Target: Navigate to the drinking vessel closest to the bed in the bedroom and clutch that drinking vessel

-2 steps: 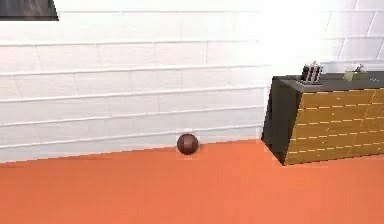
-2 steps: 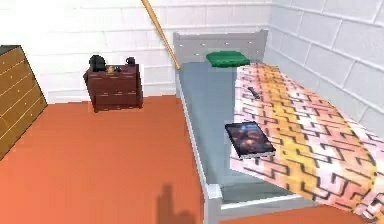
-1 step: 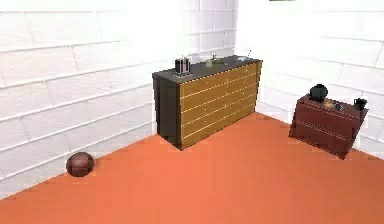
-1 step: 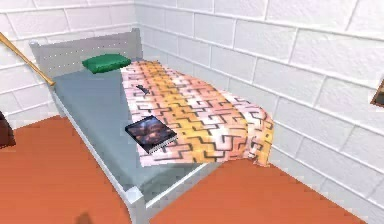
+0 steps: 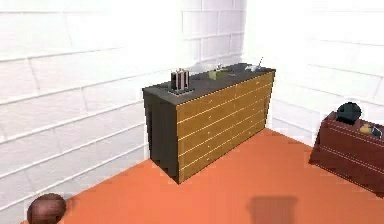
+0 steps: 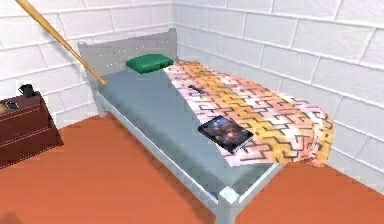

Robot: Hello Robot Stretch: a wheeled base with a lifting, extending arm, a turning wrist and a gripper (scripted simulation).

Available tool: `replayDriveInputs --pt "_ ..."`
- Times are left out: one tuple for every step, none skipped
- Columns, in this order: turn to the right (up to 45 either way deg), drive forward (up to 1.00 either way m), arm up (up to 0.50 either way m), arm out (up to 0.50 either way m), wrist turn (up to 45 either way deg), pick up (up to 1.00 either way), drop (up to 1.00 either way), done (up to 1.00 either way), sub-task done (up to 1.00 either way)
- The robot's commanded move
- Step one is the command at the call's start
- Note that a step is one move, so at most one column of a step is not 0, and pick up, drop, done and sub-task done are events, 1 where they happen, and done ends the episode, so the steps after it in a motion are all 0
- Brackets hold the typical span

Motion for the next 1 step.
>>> replayDriveInputs --pt "45.0 0.0 0.0 0.0 0.0 0.0 0.0 0.0 0.0"
